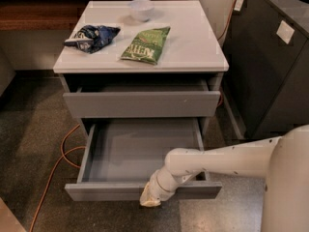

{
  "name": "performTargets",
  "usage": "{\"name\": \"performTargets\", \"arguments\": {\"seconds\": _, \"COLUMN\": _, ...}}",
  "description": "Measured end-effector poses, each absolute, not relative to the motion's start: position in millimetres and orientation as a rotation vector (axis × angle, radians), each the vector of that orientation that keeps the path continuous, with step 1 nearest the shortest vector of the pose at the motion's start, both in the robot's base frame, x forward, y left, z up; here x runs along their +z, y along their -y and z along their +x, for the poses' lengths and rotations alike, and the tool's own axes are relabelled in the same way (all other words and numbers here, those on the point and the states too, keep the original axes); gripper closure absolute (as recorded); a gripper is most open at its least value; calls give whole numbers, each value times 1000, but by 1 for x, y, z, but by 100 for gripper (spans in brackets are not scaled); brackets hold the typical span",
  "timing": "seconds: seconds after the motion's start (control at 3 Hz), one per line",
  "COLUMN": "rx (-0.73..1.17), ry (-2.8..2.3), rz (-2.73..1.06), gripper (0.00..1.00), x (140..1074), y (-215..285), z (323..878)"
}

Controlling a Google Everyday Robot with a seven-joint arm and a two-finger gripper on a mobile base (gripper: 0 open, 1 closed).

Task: Close middle drawer

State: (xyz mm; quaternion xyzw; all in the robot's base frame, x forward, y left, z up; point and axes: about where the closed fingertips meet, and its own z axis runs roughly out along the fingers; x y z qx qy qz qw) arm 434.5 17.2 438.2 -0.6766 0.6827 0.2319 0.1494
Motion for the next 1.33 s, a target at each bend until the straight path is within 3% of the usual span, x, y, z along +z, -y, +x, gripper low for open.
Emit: {"name": "performTargets", "arguments": {"seconds": 1.33, "rx": 383, "ry": -2165, "rz": -1775, "gripper": 100, "x": 412, "y": 20, "z": 484}}
